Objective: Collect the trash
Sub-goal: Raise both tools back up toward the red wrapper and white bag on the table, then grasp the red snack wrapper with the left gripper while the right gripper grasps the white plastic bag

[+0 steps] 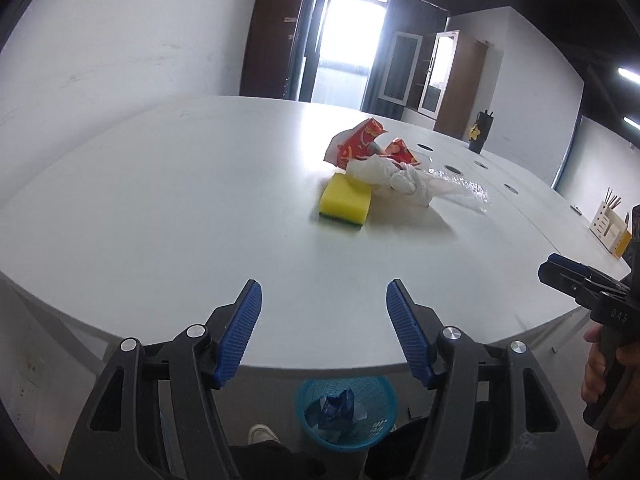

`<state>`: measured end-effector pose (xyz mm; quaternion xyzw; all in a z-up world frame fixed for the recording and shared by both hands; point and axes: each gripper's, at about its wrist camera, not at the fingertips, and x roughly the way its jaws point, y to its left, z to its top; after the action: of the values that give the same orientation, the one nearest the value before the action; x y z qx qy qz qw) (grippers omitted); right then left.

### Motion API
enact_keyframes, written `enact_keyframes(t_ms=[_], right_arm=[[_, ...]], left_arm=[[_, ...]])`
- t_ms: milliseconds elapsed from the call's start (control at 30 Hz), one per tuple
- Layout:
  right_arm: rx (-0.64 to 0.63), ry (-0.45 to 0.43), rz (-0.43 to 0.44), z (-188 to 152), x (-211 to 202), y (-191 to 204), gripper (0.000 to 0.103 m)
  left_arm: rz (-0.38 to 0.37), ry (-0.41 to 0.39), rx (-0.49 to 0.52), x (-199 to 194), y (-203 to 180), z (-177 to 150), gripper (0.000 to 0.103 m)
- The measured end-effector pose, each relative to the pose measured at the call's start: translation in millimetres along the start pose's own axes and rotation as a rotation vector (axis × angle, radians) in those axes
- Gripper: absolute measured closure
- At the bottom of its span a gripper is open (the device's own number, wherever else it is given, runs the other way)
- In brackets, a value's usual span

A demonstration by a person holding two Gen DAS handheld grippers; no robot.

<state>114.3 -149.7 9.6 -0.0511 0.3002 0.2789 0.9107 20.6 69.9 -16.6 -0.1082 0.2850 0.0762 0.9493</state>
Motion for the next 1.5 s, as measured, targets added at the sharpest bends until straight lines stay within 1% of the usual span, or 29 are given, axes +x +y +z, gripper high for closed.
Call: enact_keyframes(t_ms=[33, 133, 233, 367, 500, 567, 667, 800, 867, 933, 967, 1000, 1033, 1100, 1167, 1200, 1267, 1300, 1367, 1400, 1433, 1500], right_arm=[[-0.003, -0.001, -0.004, 5.5, 3.8, 1.0, 0.022], [0.061, 0.024, 0.040, 20.3, 21.5, -12.1, 0.022], [0.082, 0.041, 0.033, 35.9, 36.9, -21.5, 0.022], [0.090, 0.053, 0.018, 52.1, 56.6, -31.9, 0.022], [0.123, 0.068, 0.026, 66.8, 79.0, -47.5, 0.022], [0.134, 0.075, 0.033, 74.3, 90.6, -54.0, 0.022], [0.165, 0.084, 0.046, 83.4, 105.1, -64.8, 0.022], [0.193, 0.089, 0.058, 97.0, 118.7, -75.0, 0.022], [0.197, 0.100, 0.063, 105.0, 126.6, -78.3, 0.022], [0.203, 0.126, 0.065, 109.6, 139.2, -79.1, 0.023], [0.201, 0.143, 0.064, 110.7, 146.4, -78.2, 0.024], [0.205, 0.159, 0.062, 110.7, 152.8, -78.0, 0.025], [0.215, 0.168, 0.070, 110.2, 157.4, -79.0, 0.026], [0.241, 0.183, 0.090, 110.4, 165.5, -82.2, 0.030], [0.238, 0.196, 0.089, 112.9, 169.2, -84.7, 0.034], [0.237, 0.197, 0.093, 114.7, 170.9, -85.7, 0.039], [0.241, 0.205, 0.106, 117.5, 175.0, -87.5, 0.044], [0.245, 0.208, 0.113, 118.4, 177.1, -88.2, 0.052], [0.253, 0.219, 0.116, 119.1, 180.9, -89.6, 0.063], [0.255, 0.222, 0.125, 118.9, 182.0, -89.9, 0.069], [0.255, 0.225, 0.133, 118.5, 183.0, -89.4, 0.071], [0.239, 0.232, 0.139, 117.8, 183.3, -87.0, 0.080]], left_arm=[[0.003, -0.002, 0.002, 3.0, -0.7, 4.8, 0.038], [-0.004, -0.004, -0.008, 1.3, 0.0, 13.9, 0.038], [-0.012, -0.013, -0.006, 3.2, -0.2, 21.5, 0.038], [-0.004, -0.012, 0.004, 11.0, 1.2, 31.3, 0.038], [0.012, -0.007, 0.017, 20.9, 2.4, 40.3, 0.038], [-0.001, -0.009, 0.027, 25.1, 1.8, 44.5, 0.038], [-0.020, -0.006, 0.062, 34.8, -3.0, 56.4, 0.038], [-0.026, -0.017, 0.095, 46.6, -13.9, 83.7, 0.037], [-0.035, -0.029, 0.112, 56.0, -23.0, 100.3, 0.034], [-0.036, -0.020, 0.134, 71.7, -33.7, 114.2, 0.034], [-0.034, -0.014, 0.152, 79.4, -38.8, 119.1, 0.033], [-0.033, -0.002, 0.191, 89.9, -46.9, 125.2, 0.030], [-0.028, 0.003, 0.221, 97.6, -52.7, 129.1, 0.030], [-0.013, 0.009, 0.261, 113.3, -62.0, 137.4, 0.030], [-0.008, 0.017, 0.280, 127.6, -67.7, 146.3, 0.030], [-0.005, 0.021, 0.286, 133.5, -69.1, 150.1, 0.029], [0.006, 0.039, 0.293, 150.2, -69.6, 159.0, 0.029], [0.024, 0.047, 0.298, 159.5, -68.9, 163.2, 0.029], [0.040, 0.057, 0.288, 171.8, -64.6, 167.8, 0.029], [0.035, 0.070, 0.279, 177.8, -62.5, 169.9, 0.029], [0.023, 0.088, 0.255, 184.1, -59.5, 171.8, 0.029], [-0.013, 0.123, 0.224, 191.1, -57.4, 171.5, 0.029]])
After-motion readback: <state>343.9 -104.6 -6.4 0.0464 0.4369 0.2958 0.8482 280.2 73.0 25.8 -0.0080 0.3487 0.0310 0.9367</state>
